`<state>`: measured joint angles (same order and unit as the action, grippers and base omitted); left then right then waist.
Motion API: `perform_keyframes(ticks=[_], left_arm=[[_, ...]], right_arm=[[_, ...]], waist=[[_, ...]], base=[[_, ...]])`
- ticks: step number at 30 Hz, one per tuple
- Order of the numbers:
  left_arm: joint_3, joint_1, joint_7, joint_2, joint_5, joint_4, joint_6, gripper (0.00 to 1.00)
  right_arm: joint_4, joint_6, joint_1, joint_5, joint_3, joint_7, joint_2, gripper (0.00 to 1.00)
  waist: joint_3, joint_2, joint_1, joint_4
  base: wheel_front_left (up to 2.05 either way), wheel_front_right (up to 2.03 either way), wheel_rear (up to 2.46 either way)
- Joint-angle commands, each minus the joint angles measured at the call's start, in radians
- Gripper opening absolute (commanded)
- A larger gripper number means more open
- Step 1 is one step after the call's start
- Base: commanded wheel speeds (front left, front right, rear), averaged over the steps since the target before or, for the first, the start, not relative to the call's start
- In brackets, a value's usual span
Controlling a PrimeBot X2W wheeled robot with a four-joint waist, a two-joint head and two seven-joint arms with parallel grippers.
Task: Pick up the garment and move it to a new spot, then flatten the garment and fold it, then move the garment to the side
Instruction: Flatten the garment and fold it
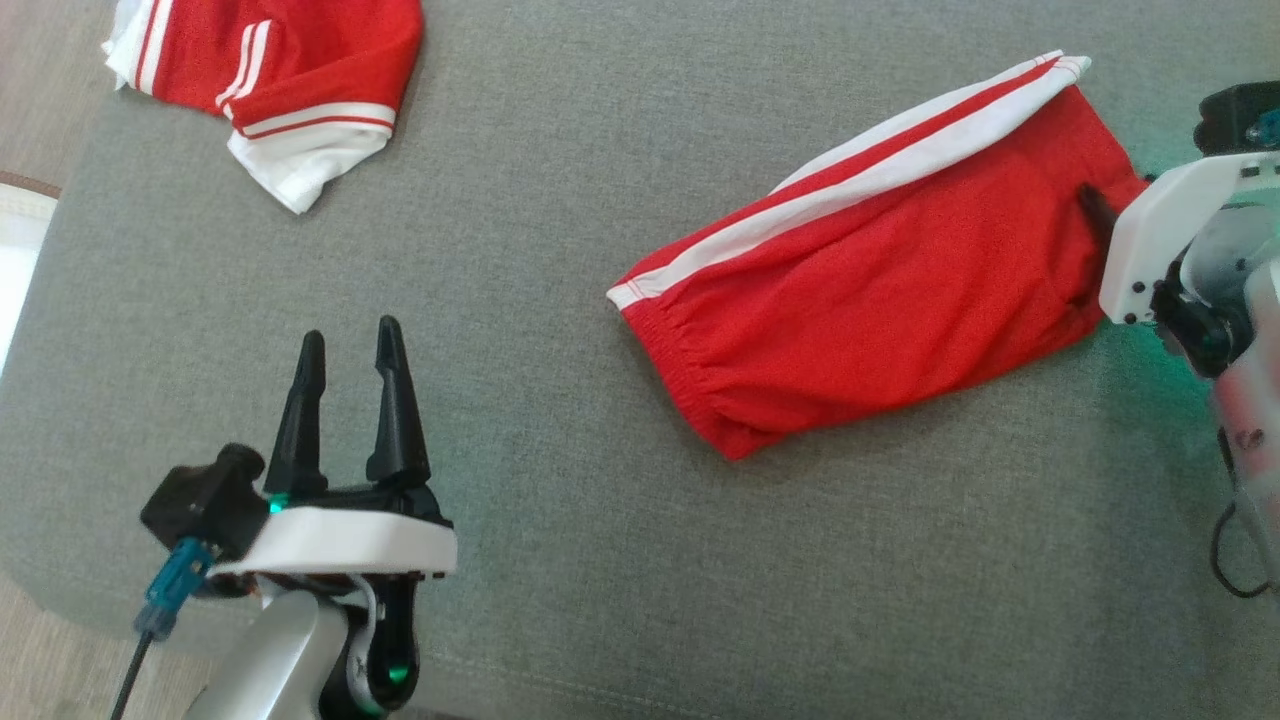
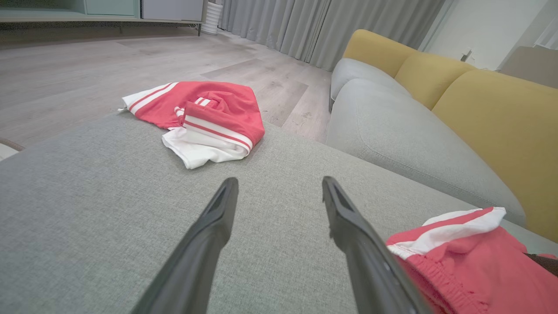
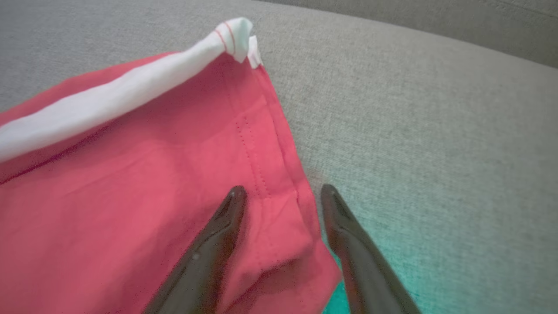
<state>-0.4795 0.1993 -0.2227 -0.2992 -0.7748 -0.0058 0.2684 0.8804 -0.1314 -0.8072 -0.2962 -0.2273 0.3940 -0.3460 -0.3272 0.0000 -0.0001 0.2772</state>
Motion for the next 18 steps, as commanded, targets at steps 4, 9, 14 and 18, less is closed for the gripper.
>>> perform_keyframes(ticks=[4,9,14,18], left_arm=[[0.043,0.004,-0.013,-0.027,0.005,-0.035,0.008,1.0],[0.043,0.016,-0.017,-0.035,0.021,-0.034,0.009,1.0],[0.041,0.014,-0.017,-0.044,0.035,-0.018,0.015,1.0],[0.039,-0.003,-0.015,-0.053,0.039,-0.009,0.02,1.0]], right_arm=[[-0.02,0.001,0.029,-0.053,-0.017,0.058,0.001,0.0],[-0.055,0.001,0.031,-0.065,0.029,-0.019,0.002,0.0],[-0.093,0.001,0.081,-0.068,0.088,-0.113,0.021,0.0],[-0.132,0.001,0.166,-0.052,0.149,-0.176,0.046,0.0]], waist=[[0.007,0.0,0.0001,-0.003],[0.025,0.0,0.0001,-0.036],[0.068,0.0,0.0001,-0.099],[0.105,0.0,0.0001,-0.166]], base=[[0.0,0.0,0.0],[0.0,0.0,0.0],[0.0,0.0,0.0],[0.0,0.0,0.0]])
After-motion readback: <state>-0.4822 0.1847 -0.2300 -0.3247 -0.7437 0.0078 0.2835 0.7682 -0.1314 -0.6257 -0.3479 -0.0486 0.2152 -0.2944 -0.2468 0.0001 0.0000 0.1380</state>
